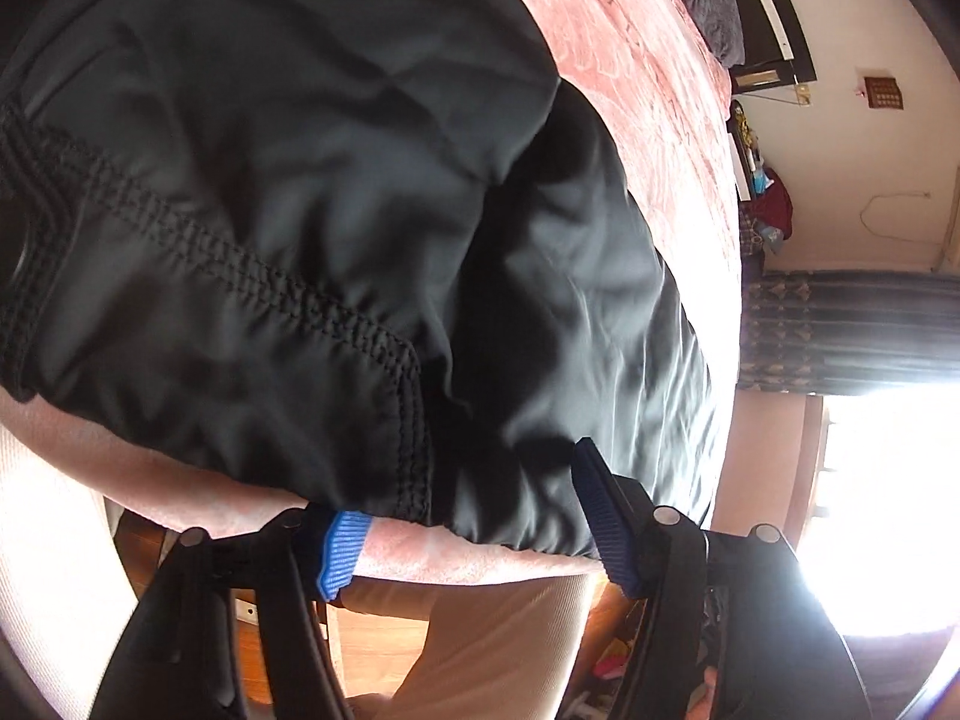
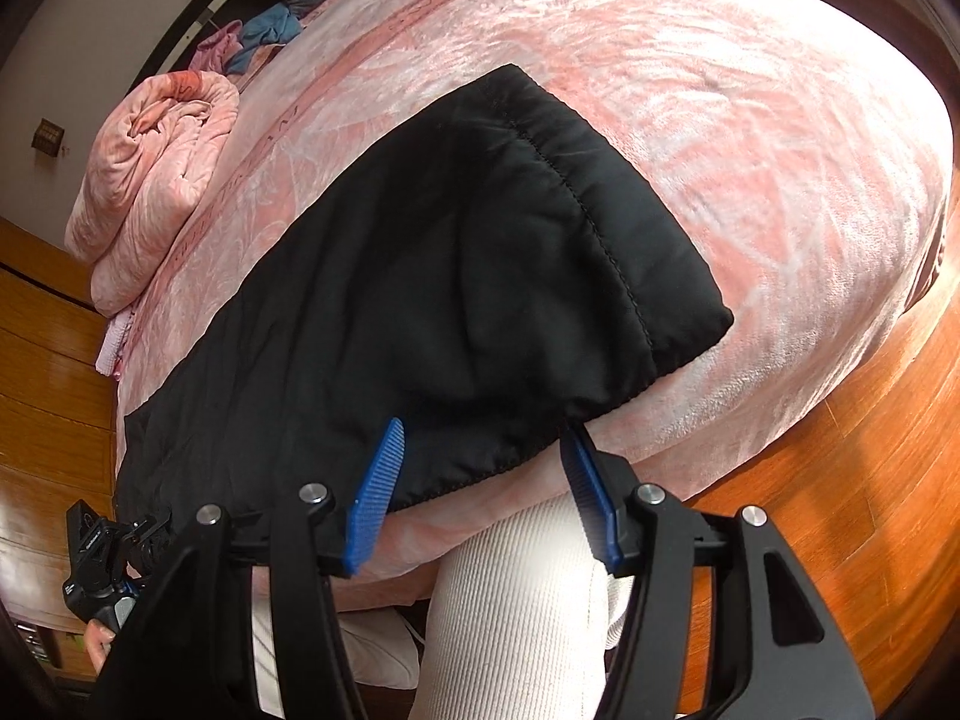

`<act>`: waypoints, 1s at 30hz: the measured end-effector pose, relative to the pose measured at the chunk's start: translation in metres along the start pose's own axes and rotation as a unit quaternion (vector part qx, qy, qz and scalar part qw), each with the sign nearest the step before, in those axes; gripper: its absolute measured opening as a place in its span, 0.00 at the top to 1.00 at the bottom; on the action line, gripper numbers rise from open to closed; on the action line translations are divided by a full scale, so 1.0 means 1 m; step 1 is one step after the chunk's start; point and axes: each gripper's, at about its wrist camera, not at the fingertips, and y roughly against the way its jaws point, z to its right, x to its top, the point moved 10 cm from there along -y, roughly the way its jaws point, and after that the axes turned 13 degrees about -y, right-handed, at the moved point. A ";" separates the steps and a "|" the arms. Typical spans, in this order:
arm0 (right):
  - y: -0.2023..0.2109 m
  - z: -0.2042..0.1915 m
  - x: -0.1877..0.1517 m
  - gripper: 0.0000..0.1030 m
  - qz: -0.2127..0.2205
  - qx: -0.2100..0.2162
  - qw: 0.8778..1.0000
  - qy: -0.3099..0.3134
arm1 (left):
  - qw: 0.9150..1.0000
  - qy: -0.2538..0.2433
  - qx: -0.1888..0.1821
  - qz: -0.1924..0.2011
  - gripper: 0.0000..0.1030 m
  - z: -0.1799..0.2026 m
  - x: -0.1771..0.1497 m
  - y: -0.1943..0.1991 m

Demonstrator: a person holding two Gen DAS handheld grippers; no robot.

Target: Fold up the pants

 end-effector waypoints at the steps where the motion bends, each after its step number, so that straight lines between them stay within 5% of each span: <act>1: -0.001 0.000 0.000 0.46 0.000 0.000 1.000 0.001 | 1.000 0.001 0.005 0.003 0.50 -0.001 0.001 -0.001; 7: 0.000 0.002 0.002 0.46 0.002 0.003 1.000 -0.010 | 0.999 -0.012 0.038 0.033 0.78 -0.001 0.007 -0.001; 10: 0.006 0.008 0.006 0.46 0.010 -0.003 1.000 -0.014 | 0.994 -0.062 0.080 0.041 0.79 0.017 0.005 -0.004; 22: 0.007 0.025 0.009 0.36 0.001 0.040 0.996 -0.075 | 0.998 -0.029 0.053 0.027 0.83 0.002 0.003 -0.010; 26: 0.000 0.017 0.019 0.37 -0.003 0.055 0.995 -0.084 | 0.998 -0.031 0.056 0.022 0.80 0.006 0.004 -0.011; 30: -0.003 0.011 0.027 0.49 0.003 0.048 0.996 -0.072 | 0.996 -0.052 0.063 0.023 0.49 0.024 0.004 -0.019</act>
